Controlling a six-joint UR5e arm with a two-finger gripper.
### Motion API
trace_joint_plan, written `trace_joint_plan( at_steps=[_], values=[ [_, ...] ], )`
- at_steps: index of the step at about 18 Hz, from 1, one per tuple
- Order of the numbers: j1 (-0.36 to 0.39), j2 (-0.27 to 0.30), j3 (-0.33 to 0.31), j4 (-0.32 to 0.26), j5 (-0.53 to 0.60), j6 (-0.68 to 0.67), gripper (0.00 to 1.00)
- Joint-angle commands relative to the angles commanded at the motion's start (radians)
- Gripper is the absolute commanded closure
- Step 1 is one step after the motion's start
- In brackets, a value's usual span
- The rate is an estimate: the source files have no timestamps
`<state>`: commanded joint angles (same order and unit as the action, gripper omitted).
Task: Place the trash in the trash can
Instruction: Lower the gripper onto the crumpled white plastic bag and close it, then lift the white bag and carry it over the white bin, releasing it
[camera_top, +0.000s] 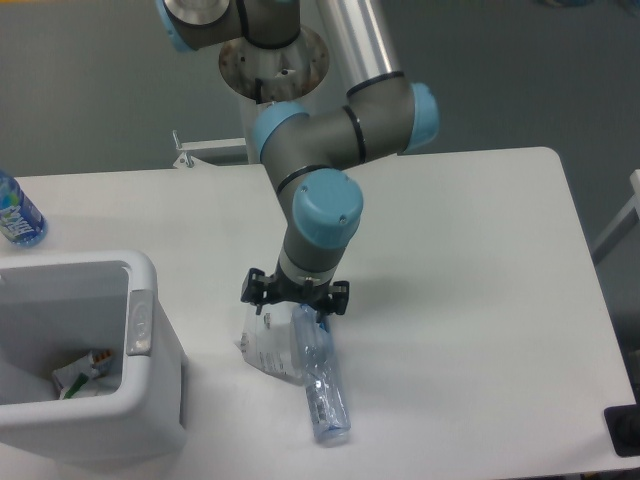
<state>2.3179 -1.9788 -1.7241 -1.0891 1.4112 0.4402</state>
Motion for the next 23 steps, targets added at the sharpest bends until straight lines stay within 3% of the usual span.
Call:
trace_joint_plan(
  at_steps=[2, 4, 8, 11, 19, 23],
  values=[
    [-0.002, -0.005, -0.002, 0.005, 0.002, -0.002, 0.00],
    [-0.003, -0.008, -0.008, 0.008, 0.009, -0.005, 0.11],
    [-0.012, -0.006, -0.006, 0.008, 0.017, -0.012, 0.65],
    [-0.014, 0.000, -0.006, 0.008, 0.015, -0.031, 0.99],
    [-0.014, 0.006, -0.005, 0.006, 0.015, -0.020, 1.00],
    [-0.012, 0.037, 0.008, 0.006, 0.009, 0.011, 1.00]
  ],
)
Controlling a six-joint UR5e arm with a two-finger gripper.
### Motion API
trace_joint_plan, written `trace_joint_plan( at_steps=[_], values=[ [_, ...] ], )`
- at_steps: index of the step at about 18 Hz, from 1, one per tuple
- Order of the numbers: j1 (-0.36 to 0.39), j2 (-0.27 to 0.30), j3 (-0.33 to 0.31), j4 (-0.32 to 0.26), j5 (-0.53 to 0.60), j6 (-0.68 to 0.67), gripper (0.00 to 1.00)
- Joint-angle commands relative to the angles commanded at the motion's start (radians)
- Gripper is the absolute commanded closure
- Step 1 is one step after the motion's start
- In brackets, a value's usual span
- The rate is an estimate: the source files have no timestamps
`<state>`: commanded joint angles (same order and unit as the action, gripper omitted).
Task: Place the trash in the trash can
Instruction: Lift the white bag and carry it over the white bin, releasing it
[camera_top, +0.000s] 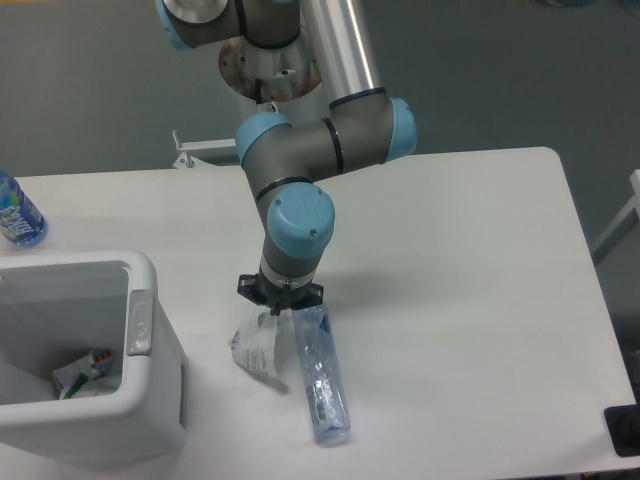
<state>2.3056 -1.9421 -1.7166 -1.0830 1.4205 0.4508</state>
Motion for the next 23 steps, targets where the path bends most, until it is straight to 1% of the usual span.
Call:
trace_joint_plan(
  at_steps=[1, 2, 3, 6, 7, 9, 12, 14, 15, 17, 18, 21, 23],
  values=[
    [0.006, 0.014, 0.011, 0.000, -0.008, 0.023, 1.00],
    [0.011, 0.025, 0.038, -0.001, -0.032, 0.032, 1.00],
    [0.018, 0.032, 0.067, 0.000, -0.075, 0.032, 1.00],
    [0.099, 0.077, 0.164, -0.001, -0.242, 0.023, 1.00],
    [0.124, 0.087, 0.196, -0.002, -0.294, 0.011, 1.00],
    [0.155, 0.091, 0.254, -0.002, -0.374, -0.049, 1.00],
    [0.155, 0.092, 0.328, 0.000, -0.397, -0.141, 1.00],
    [0.150, 0.097, 0.347, 0.006, -0.422, -0.184, 1.00],
    [0.147, 0.101, 0.348, 0.021, -0.440, -0.204, 1.00],
    [0.138, 0.138, 0.348, 0.049, -0.462, -0.268, 1.00],
    [0.126, 0.153, 0.347, 0.061, -0.462, -0.296, 1.00],
    [0.078, 0.201, 0.341, 0.064, -0.460, -0.325, 1.00],
    [0.026, 0.225, 0.331, 0.063, -0.457, -0.345, 1.00]
  ],
)
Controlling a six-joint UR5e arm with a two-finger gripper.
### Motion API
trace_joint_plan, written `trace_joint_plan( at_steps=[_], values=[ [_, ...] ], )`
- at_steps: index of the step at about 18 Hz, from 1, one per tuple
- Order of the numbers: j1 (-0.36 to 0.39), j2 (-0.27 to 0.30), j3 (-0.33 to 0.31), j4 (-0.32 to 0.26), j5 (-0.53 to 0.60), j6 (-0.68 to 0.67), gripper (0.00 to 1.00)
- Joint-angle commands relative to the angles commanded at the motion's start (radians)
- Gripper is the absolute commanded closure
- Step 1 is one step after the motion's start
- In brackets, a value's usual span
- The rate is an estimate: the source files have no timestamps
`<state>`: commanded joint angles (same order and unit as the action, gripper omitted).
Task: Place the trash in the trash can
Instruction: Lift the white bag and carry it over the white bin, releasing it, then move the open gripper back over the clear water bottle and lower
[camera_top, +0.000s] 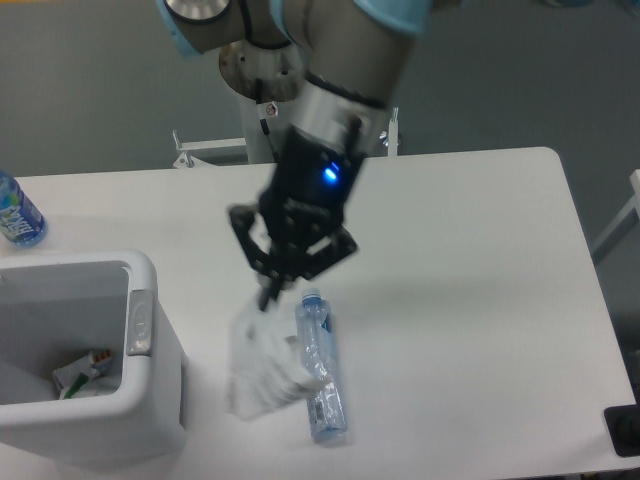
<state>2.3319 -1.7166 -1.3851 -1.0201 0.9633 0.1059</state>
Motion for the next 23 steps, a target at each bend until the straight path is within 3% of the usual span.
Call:
trace_joint_plan(
  at_steps=[6, 7, 9, 11, 13, 14, 18, 21, 23],
  values=[
    [-0.118, 0.031, -0.072, 0.021, 0.006, 0.001, 1.00],
    [-0.128, 0.028, -0.074, 0.021, 0.006, 0.001, 0.85],
    [-0.140, 0.028, -0.087, 0.021, 0.006, -0.003, 0.72],
    [-0.140, 0.025, -0.084, 0.028, 0.005, 0.006, 0.33],
    [-0.140, 0.026, -0.084, 0.046, 0.005, 0.006, 0.20],
    [-0.140, 0.026, -0.080, 0.046, 0.005, 0.008, 0.03],
    [-0.126, 0.022, -0.068, 0.046, 0.006, -0.002, 0.00],
    [-0.021, -0.001, -0.066, 0.048, 0.008, 0.001, 0.00],
    [0.041, -0.039, -0.048, 0.087, 0.011, 0.006, 0.00]
  ],
)
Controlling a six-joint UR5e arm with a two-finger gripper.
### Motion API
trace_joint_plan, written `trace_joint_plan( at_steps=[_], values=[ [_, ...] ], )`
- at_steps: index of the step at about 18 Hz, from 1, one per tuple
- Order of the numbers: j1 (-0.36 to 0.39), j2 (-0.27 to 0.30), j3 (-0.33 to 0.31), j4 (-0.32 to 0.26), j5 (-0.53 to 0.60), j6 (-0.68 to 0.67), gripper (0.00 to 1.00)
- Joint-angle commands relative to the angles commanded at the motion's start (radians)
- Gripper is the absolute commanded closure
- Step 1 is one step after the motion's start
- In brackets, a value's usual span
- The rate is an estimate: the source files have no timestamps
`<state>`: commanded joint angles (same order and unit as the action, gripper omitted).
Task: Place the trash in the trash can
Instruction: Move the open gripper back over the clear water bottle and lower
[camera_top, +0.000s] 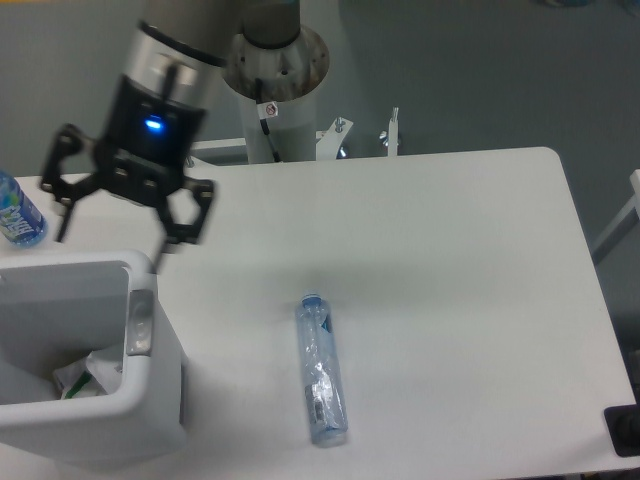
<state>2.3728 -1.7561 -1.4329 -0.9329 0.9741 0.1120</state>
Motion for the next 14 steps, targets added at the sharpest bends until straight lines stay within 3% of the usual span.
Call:
trace_joint_plan(
  at_steps=[4, 8, 14],
  values=[
    [0.088, -0.072, 0.048, 0.011, 0.014, -0.008, 0.00],
    [0.085, -0.173, 0.071, 0.014, 0.246, 0.066, 0.00],
    [0.083, -0.301, 0.063, 0.017, 0.313, 0.227, 0.00]
  ],
)
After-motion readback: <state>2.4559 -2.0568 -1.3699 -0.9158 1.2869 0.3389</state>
